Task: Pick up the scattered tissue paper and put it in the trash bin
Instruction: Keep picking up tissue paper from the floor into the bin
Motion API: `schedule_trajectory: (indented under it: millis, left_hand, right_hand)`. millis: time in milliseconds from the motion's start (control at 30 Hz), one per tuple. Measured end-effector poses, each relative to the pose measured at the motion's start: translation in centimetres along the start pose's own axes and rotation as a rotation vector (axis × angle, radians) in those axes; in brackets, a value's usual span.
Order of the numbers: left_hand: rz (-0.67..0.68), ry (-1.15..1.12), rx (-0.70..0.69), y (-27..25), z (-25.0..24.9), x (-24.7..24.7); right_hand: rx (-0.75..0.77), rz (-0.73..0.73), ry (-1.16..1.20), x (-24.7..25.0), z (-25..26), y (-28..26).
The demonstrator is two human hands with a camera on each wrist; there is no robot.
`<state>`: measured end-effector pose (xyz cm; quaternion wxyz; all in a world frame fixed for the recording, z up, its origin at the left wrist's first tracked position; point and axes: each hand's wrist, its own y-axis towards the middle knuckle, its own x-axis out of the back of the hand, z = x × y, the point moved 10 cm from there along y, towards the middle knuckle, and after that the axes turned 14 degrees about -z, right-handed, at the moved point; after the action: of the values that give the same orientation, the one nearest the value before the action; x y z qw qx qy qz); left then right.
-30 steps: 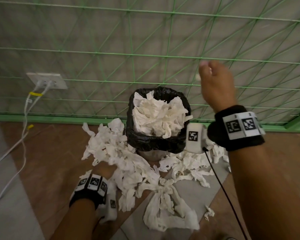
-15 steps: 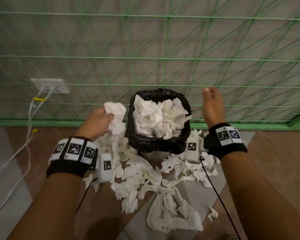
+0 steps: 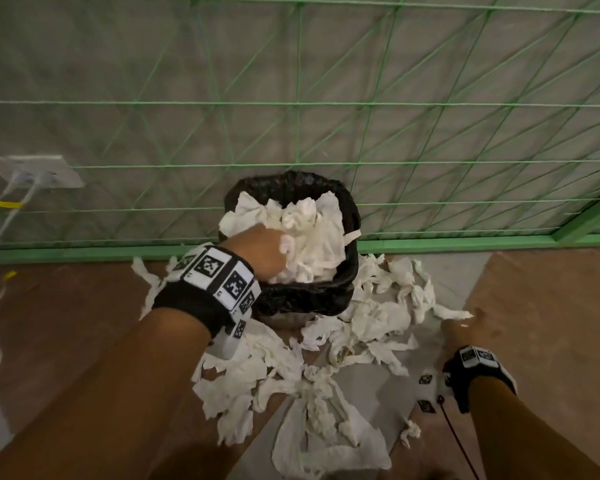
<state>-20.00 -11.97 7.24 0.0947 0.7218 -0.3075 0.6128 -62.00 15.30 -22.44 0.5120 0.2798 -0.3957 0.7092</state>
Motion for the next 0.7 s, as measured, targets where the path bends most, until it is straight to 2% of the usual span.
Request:
schedule_trajectory:
  millis: [33, 133, 233, 300, 400, 467, 500, 567, 600, 633, 667, 700]
  left_hand:
    - [0.074, 0.001, 0.005, 0.0, 0.2, -1.7]
    - [0.137, 0.032, 0.030, 0.7, 1.3, -4.0]
    - [0.045, 0.118, 0.086, 1.0, 1.9, -2.7]
    - [-0.063, 0.071, 0.081, 0.3, 1.1, 0.1]
    - [-0.186, -0.143, 0.068, -1.0, 0.8, 4.7]
    - [-0.294, -0.455, 0.102, -1.5, 2.1, 7.5]
    - [-0.405, -0.666, 0.124, -1.6, 3.5, 9.1]
    - [-0.681, -0.981, 0.263, -2.2, 9.0, 10.4]
    - [-0.806, -0.995, 0.385, -2.8, 12.4, 9.8]
    - [-0.856, -0.906, 0.515, -3.2, 15.8, 8.0]
    - [-0.815, -0.749, 0.614, -3.5, 18.6, 5.3]
    - [-0.716, -0.593, 0.647, -3.6, 20.9, 1.7]
  right_hand:
    - [-0.021, 0.027, 0.004, -0.2, 0.1, -0.2]
    - [0.034, -0.013, -0.103, 5.1, 7.5, -9.0]
    - [0.119, 0.075, -0.153, 4.4, 11.3, -10.5]
    - [0.202, 0.131, -0.229, 2.4, 12.5, -10.7]
    - [0.315, 0.133, -0.441, -0.1, 13.2, -11.7]
    - [0.411, 0.089, -0.543, -0.8, 13.5, -11.7]
    - [0.442, 0.080, -0.577, -0.9, 13.7, -12.1]
    - [0.450, 0.086, -0.604, -0.8, 13.9, -12.3]
    - [0.462, 0.095, -0.623, -0.5, 14.0, -12.2]
    - [0.469, 0.103, -0.641, -0.2, 14.3, -11.9]
    - [0.465, 0.118, -0.642, 0.1, 14.5, -11.6]
    - [0.457, 0.135, -0.622, 0.5, 14.9, -11.3]
